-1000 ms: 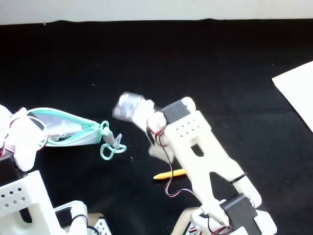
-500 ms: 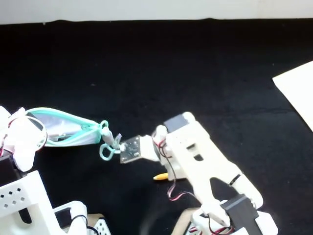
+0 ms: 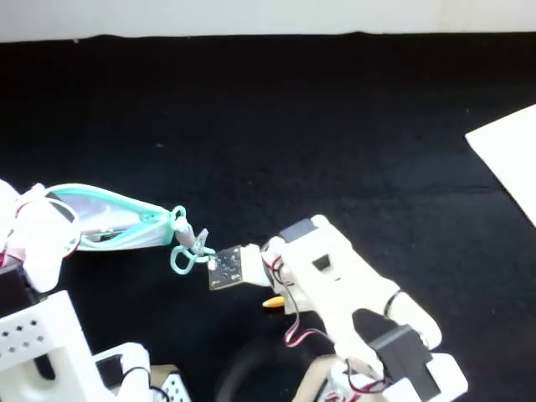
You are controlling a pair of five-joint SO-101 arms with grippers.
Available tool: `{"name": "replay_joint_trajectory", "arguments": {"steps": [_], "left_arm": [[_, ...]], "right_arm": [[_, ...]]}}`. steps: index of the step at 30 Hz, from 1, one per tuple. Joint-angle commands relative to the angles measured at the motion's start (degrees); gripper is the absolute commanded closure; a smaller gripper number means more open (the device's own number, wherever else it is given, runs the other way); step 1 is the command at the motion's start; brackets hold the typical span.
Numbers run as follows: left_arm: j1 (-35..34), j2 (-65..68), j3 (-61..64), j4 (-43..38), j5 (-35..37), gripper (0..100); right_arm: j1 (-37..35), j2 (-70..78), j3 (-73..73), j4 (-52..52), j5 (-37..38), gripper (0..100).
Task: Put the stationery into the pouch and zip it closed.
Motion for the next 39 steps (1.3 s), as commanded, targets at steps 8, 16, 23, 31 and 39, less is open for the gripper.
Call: {"name": "replay_joint_trajectory", "arguments": {"steps": [8,16,23,31,39], "left_arm": [[-0.22,1.45,4.62,0.18,0.44,99],[-0.22,1.45,4.62,0.18,0.44,99],[-0.22,1.45,4.62,0.18,0.44,99],[-0.04,1.45,4.62,0.18,0.44,99],[0.04,1.45,4.62,0.18,0.44,99]], "right_arm": [[0.31,5.23,0.04,-3.12,0.44,98.4],[4.26,4.7,-8.13,-2.77,-8.09,99.1],[12.44,1.63,-23.87,4.7,-16.09,99.1],[12.18,-12.44,-36.18,5.67,-32.88,99.1],[4.53,-17.1,-65.98,5.67,-66.73,99.1]]}}
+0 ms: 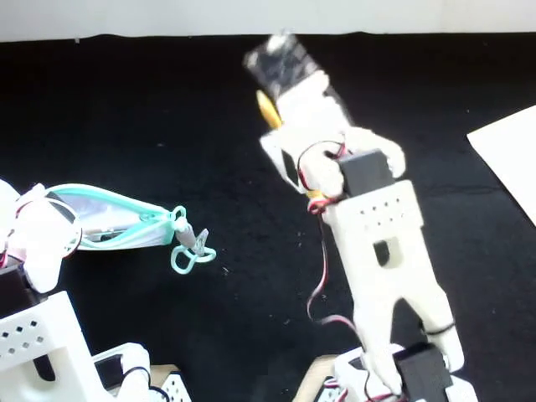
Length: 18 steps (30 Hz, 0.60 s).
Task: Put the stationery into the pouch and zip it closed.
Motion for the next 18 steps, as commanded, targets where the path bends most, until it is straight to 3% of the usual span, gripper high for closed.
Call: {"name": "replay_joint_trajectory", "arguments": {"steps": [1,7,18], "left_arm": [[0.04,1.45,4.62,0.18,0.44,99],[0.13,1.45,4.62,0.18,0.44,99],[-0.22,1.8,-1.71,2.64,2.2,99]], "right_arm": [[-3.74,-3.65,-15.52,-0.22,-14.59,99.1],[-10.15,-3.47,-27.82,-5.93,-21.71,99.1],[-23.69,12.09,-28.09,-16.75,-22.33,99.1]]}}
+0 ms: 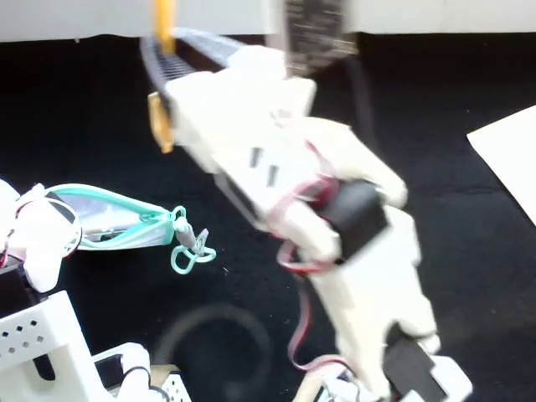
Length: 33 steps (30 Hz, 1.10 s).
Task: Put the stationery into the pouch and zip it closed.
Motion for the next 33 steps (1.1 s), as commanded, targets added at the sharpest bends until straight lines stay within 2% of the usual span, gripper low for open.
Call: {"name": "replay_joint_trajectory", "arguments": {"steps": [1,10,13,19,23,33], "left_arm": [[-0.22,1.89,-2.15,2.9,2.37,99],[-0.22,1.98,-3.56,2.81,2.81,99],[-0.22,2.68,-3.56,0.0,3.52,99],[-0.22,17.36,-4.0,-7.74,5.27,99],[-0.22,27.03,-8.22,-8.62,7.3,99],[0.13,28.7,-13.76,-8.62,7.47,99]], "right_arm": [[-3.82,5.67,-1.98,-4.53,-0.44,99.1],[-4.97,15.78,-2.33,-9.1,-0.53,99.1],[-4.97,17.1,-2.33,-10.33,-0.53,99.1],[-4.79,17.01,-7.6,-11.12,-0.09,99.1],[-5.32,17.19,-13.32,-7.87,2.11,99.1],[-6.29,17.27,-17.71,-7.16,2.29,99.1]]}}
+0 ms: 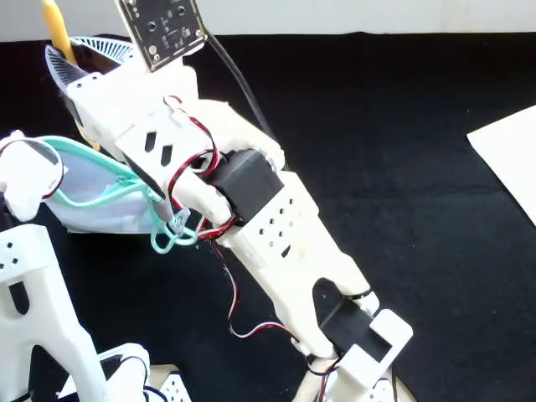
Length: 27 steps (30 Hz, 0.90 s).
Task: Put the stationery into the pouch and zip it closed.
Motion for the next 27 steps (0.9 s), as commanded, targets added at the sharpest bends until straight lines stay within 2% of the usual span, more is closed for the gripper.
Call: {"name": "replay_joint_trajectory", "arguments": {"steps": [1,6,9,15,19,27], "left_arm": [[0.22,5.23,1.01,-0.35,0.44,99],[0.13,5.32,0.84,-0.44,0.35,99],[-0.13,5.23,0.4,-0.44,0.35,99],[-0.48,5.23,-1.63,-0.26,0.35,99],[-3.74,5.23,-5.32,-0.18,0.35,99],[-10.15,5.23,-8.4,-0.09,0.35,99]], "right_arm": [[-0.84,-0.22,-4.18,0.22,0.88,99.1],[-4.09,-0.13,-4.18,0.31,1.05,99.1],[-6.55,-0.13,-3.91,1.89,3.96,99.1],[-7.08,1.19,0.13,3.03,4.4,99.1],[-6.99,1.63,1.54,3.03,4.4,99.1],[-4.35,1.54,14.46,-4.7,4.13,99.1]]}}
